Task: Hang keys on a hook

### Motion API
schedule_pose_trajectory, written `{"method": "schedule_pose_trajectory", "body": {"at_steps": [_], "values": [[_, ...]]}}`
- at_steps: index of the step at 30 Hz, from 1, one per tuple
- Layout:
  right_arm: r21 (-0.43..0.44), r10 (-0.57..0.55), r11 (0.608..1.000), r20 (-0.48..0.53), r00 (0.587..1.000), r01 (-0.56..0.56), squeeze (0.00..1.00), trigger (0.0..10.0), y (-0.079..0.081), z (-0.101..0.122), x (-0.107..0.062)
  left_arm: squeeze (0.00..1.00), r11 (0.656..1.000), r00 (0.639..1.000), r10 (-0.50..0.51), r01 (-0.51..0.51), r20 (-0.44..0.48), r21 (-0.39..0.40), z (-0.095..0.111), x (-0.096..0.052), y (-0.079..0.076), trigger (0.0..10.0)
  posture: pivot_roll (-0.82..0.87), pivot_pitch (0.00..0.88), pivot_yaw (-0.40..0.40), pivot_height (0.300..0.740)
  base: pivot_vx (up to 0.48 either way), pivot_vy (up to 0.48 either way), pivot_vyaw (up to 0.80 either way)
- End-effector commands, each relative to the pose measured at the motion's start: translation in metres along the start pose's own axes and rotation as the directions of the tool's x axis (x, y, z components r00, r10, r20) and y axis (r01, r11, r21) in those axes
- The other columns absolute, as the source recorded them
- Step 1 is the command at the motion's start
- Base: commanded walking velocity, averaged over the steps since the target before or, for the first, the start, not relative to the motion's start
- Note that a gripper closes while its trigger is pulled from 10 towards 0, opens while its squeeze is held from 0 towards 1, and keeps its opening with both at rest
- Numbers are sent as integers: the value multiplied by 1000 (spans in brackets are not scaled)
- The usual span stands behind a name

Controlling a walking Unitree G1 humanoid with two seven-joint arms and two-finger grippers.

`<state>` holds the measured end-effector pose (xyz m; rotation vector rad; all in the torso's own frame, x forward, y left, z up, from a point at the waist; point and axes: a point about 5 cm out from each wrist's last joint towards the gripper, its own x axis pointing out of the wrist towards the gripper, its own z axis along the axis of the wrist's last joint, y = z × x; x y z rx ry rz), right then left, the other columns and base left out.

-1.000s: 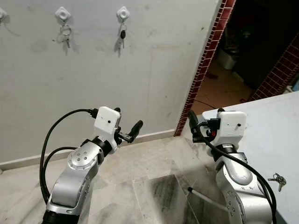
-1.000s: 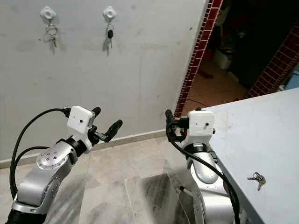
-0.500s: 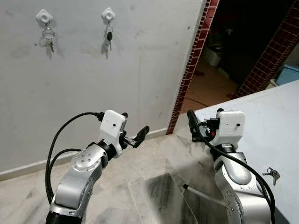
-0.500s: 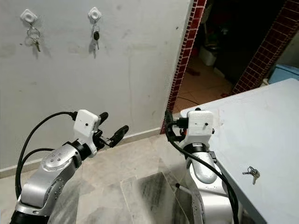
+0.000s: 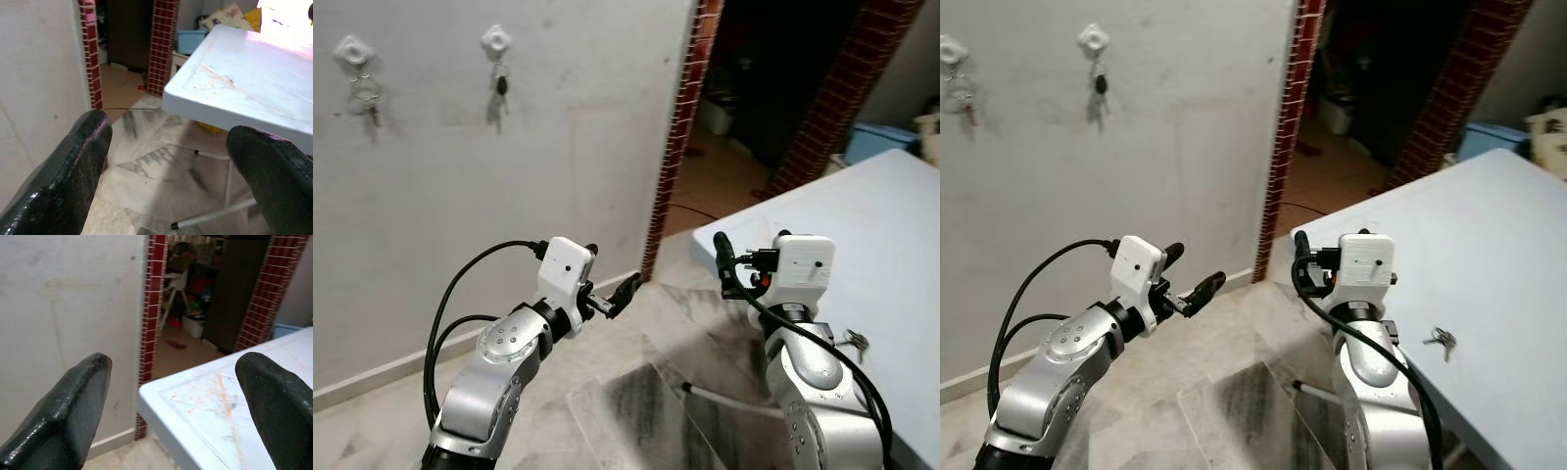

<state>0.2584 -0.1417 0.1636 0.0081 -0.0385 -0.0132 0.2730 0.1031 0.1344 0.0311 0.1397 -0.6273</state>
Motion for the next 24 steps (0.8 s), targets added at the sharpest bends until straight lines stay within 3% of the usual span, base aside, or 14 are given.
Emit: {"method": "schedule_pose_trajectory", "body": {"at_steps": [1, 14, 24], "values": [[-3, -35, 999, 7, 999, 35, 0, 10000, -6, 3, 0, 0, 1000, 1000, -10, 10, 9, 4, 3, 4, -2, 10000, 51, 0, -73, 740, 0, 0, -788], [-8, -18, 1000, 19, 1000, 18, 0, 10000, -4, 8, 6, 0, 1000, 1000, 22, -22, 12, -14, 1, 5, -5, 10000, 54, 0, -101, 740, 0, 0, -788], [32, -32, 999, 30, 999, 31, 0, 10000, 1, 8, 6, 0, 999, 999, 43, -43, 0, -21, -1, -1, 5, 10000, 72, 0, -108, 740, 0, 0, 0]]}}
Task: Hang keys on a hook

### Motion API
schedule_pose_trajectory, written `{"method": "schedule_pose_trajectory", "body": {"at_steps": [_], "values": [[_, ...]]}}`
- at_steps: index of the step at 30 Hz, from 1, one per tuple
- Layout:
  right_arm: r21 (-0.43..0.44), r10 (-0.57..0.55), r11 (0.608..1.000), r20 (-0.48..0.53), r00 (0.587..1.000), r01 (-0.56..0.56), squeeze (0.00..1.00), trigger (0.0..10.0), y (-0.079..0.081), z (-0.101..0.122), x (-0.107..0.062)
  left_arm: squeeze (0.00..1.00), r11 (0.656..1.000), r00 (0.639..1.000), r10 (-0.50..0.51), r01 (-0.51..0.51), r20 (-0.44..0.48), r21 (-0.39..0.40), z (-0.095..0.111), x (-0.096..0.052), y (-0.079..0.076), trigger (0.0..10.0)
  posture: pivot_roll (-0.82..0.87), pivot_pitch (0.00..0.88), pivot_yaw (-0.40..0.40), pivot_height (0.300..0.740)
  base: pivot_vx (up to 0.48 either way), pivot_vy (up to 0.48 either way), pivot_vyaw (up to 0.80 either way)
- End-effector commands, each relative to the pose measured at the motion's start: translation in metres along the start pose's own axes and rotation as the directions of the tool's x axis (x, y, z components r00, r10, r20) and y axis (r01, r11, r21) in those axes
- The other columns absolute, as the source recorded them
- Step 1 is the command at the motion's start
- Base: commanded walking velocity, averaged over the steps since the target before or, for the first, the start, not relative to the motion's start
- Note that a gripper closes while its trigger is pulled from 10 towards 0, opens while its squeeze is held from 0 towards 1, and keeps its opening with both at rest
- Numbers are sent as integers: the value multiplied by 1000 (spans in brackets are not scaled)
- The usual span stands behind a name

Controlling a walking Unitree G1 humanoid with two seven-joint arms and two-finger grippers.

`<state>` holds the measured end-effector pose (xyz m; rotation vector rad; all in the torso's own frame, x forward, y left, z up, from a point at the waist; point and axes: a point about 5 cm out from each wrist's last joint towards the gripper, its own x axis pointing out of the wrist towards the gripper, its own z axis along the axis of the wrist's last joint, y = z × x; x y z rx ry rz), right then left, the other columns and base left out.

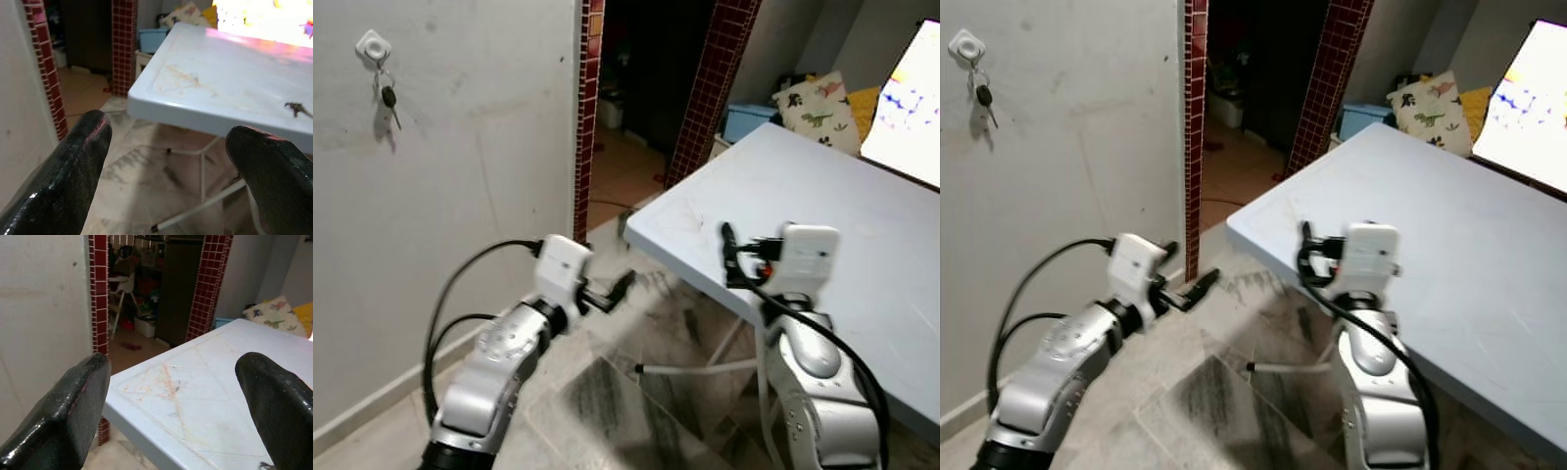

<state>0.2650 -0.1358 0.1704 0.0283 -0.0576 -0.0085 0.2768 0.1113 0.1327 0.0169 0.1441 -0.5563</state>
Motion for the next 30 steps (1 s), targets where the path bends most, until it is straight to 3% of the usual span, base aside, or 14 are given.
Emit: {"method": "schedule_pose_trajectory", "body": {"at_steps": [1, 14, 22, 30], "values": [[43, -54, 998, 12, 998, 53, 0, 10000, -6, 1, -1, 0, 1000, 1000, -22, 22, -9, -6, 0, 0, -2, 10000, 72, 0, -107, 740, 0, 0, 0], [115, -197, 973, -26, 980, 199, 0, 10000, -23, -18, -4, 0, 995, 995, -85, 87, -52, 40, 5, 3, 3, 10000, 109, 0, -9, 740, 0, 0, 0], [85, -150, 985, -30, 988, 152, 0, 10000, -13, -20, -9, 0, 993, 992, -113, 115, -58, 15, 0, 3, -4, 10000, 80, 0, -39, 740, 0, -73, 0], [64, -146, 987, -26, 989, 147, 0, 10000, -19, -17, -7, 0, 994, 993, -108, 107, -52, -24, -4, 2, -14, 10000, 66, 0, -64, 740, 0, -334, 0]]}}
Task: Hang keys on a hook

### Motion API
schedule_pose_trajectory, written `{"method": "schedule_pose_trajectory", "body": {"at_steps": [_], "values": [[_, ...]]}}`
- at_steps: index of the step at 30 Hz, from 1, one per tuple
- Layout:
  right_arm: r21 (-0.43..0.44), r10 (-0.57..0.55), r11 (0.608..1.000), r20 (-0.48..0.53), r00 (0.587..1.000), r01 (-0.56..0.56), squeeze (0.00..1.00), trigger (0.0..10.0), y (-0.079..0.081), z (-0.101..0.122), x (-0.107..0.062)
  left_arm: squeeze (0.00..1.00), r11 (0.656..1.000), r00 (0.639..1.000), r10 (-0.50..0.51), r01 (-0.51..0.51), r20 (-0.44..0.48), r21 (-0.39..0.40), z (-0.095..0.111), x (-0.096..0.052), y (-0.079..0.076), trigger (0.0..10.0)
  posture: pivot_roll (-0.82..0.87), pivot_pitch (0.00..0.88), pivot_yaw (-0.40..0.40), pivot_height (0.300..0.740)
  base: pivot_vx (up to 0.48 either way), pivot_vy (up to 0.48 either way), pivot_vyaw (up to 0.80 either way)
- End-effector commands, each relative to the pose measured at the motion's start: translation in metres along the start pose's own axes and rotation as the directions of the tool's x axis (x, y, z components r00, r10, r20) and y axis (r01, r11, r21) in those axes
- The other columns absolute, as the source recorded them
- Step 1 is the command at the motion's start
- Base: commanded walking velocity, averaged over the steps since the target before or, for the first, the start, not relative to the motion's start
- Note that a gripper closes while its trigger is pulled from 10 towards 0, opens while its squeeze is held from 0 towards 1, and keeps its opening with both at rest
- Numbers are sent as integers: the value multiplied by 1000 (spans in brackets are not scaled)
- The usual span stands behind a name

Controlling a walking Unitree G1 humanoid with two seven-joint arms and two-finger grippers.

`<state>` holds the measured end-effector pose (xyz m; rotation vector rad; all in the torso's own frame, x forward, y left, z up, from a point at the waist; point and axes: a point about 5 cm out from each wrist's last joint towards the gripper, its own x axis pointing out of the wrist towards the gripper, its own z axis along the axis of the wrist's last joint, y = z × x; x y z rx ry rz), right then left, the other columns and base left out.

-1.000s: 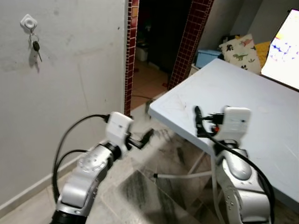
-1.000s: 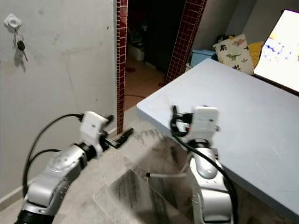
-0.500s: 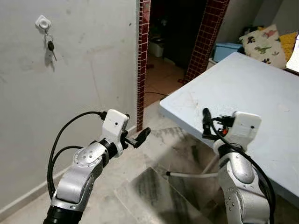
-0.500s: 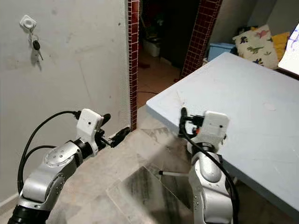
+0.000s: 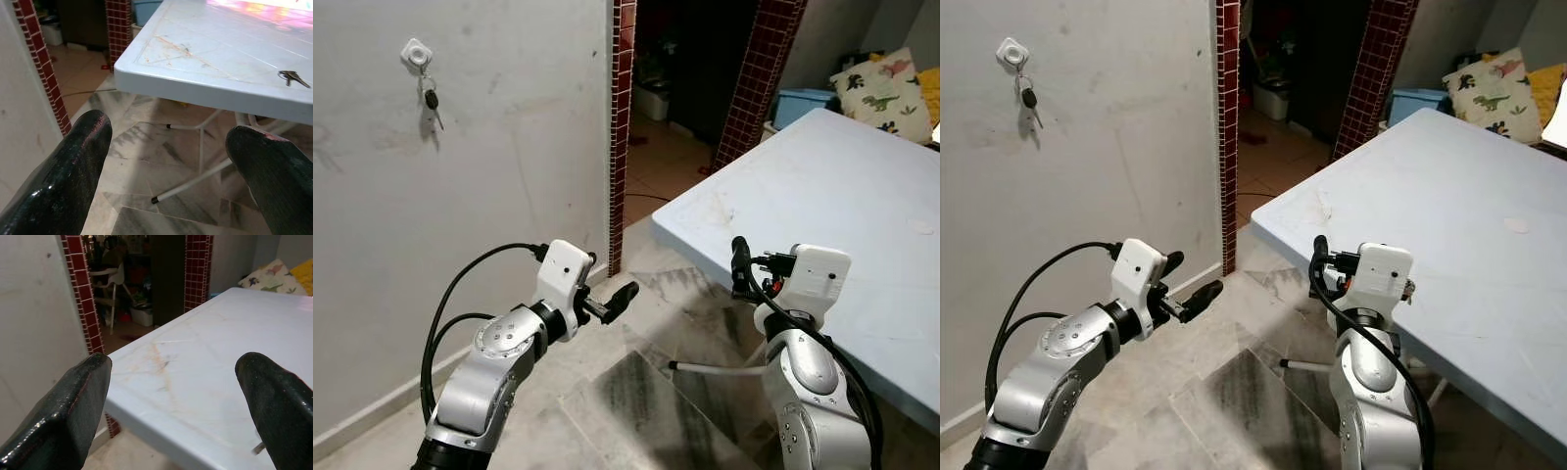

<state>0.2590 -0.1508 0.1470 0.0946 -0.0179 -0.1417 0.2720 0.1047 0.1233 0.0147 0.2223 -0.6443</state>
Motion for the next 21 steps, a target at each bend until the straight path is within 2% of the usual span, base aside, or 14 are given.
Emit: {"method": "schedule_pose_trajectory", "body": {"at_steps": [1, 12, 21], "values": [[0, -12, 1000, 20, 1000, 12, 0, 10000, -4, 7, 2, 0, 1000, 1000, -21, 21, 23, -6, 6, 2, -8, 10000, 63, 0, -74, 740, 0, -368, 0], [-23, 9, 1000, 31, 999, -8, 0, 10000, -3, 12, 2, 0, 1000, 999, 1, 0, 32, -5, 8, 4, 0, 10000, 41, 0, -96, 740, 0, -364, 0], [-42, 21, 999, 24, 999, -20, 0, 10000, -5, 14, 2, 0, 1000, 999, 26, -25, 36, -19, 6, 4, -1, 10000, 35, 5, -108, 740, 0, -298, 0]]}}
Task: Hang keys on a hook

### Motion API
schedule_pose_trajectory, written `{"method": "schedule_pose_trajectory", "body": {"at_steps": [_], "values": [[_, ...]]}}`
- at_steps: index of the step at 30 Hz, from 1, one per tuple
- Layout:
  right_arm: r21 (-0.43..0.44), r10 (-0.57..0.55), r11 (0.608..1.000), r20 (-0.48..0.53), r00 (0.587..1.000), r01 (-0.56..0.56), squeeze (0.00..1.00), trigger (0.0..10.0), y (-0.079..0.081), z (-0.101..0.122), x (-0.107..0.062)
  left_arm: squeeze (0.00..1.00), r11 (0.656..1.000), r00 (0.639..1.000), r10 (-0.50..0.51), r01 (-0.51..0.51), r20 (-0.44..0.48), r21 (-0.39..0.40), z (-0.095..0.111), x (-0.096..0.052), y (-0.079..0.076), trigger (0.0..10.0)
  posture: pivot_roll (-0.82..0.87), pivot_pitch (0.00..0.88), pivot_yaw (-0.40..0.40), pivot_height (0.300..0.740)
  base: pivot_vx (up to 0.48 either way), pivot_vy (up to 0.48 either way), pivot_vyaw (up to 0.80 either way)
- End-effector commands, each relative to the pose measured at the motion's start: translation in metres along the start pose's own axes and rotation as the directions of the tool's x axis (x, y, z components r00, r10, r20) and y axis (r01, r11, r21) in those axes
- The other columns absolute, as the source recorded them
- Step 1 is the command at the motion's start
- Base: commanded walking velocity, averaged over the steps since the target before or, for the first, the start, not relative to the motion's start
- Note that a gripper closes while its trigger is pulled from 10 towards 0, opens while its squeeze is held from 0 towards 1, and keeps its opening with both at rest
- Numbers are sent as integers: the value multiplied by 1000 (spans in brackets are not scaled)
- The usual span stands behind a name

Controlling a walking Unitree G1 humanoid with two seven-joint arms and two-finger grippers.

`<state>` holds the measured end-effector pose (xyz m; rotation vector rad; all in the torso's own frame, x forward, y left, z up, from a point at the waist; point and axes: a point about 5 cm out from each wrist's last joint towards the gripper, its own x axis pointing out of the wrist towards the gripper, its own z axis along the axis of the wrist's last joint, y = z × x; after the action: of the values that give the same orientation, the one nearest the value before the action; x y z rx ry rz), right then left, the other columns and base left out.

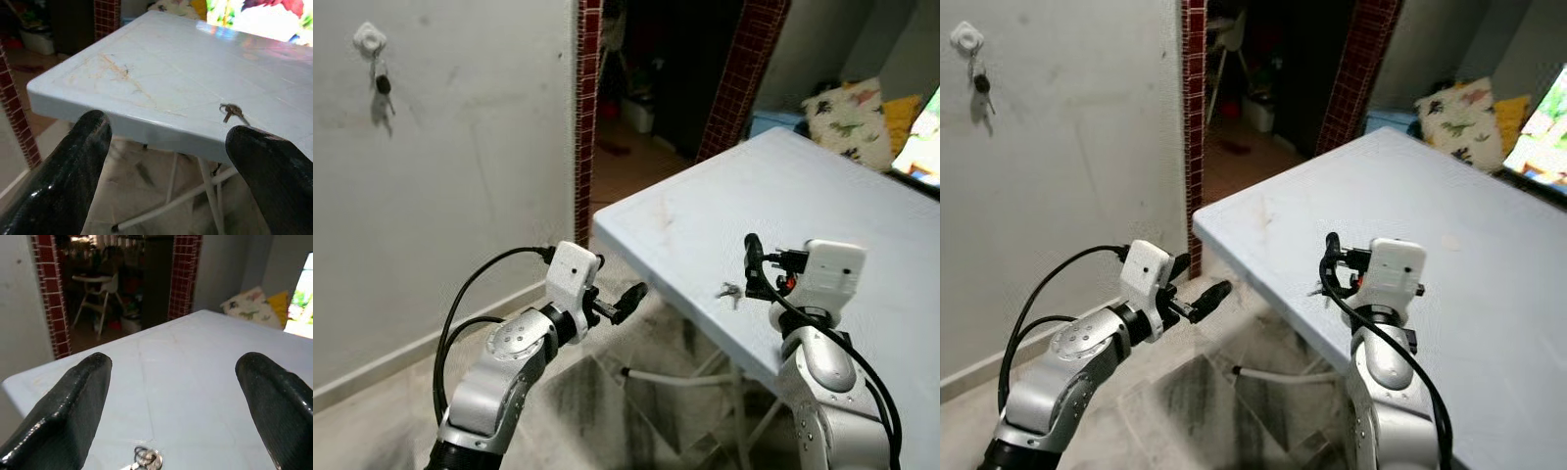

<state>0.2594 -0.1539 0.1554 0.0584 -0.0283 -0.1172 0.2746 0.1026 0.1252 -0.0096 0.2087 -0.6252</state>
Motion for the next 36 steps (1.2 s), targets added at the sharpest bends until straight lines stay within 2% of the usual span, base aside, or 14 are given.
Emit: {"method": "schedule_pose_trajectory", "body": {"at_steps": [1, 12, 19, 24, 29, 33, 36], "values": [[-8, -4, 1000, 12, 1000, 4, 0, 10000, -3, 5, 1, 0, 1000, 1000, 16, -16, 16, -3, 3, 1, 0, 10000, 35, 5, -108, 740, 0, -240, 0], [-8, 3, 1000, 2, 1000, -3, 0, 10000, -2, 5, 3, 0, 997, 997, 77, -77, 15, -10, 4, -1, 9, 10000, 41, 14, -106, 740, 0, 0, 0], [26, 46, 999, -50, 998, -45, 0, 10000, 1, -2, 8, 0, 996, 996, 92, -92, 2, -3, 1, -5, 11, 10000, 46, 19, -106, 740, 0, 0, 0], [55, 93, 995, -80, 992, -89, 0, 10000, 11, -7, 13, 0, 994, 994, 109, -109, -2, 5, 0, -8, 13, 10000, 56, 22, -106, 740, 0, 0, 0], [61, 145, 989, -182, 972, -136, 0, 10000, 24, -25, 19, 0, 987, 987, 154, -153, -43, 40, -8, -13, 17, 10000, 62, 23, -104, 740, 0, 0, 0], [40, 153, 988, -210, 966, -148, 0, 10000, 31, -33, 27, 0, 992, 990, 127, -127, -65, -1, -14, -18, 14, 10000, 79, 22, -109, 740, 0, 0, 0], [-6, 152, 988, -212, 965, -157, 0, 10000, 33, -36, 36, 0, 998, 994, 54, -57, -90, -33, -21, -26, 6, 10000, 92, 22, -115, 740, 0, 0, 0]]}}
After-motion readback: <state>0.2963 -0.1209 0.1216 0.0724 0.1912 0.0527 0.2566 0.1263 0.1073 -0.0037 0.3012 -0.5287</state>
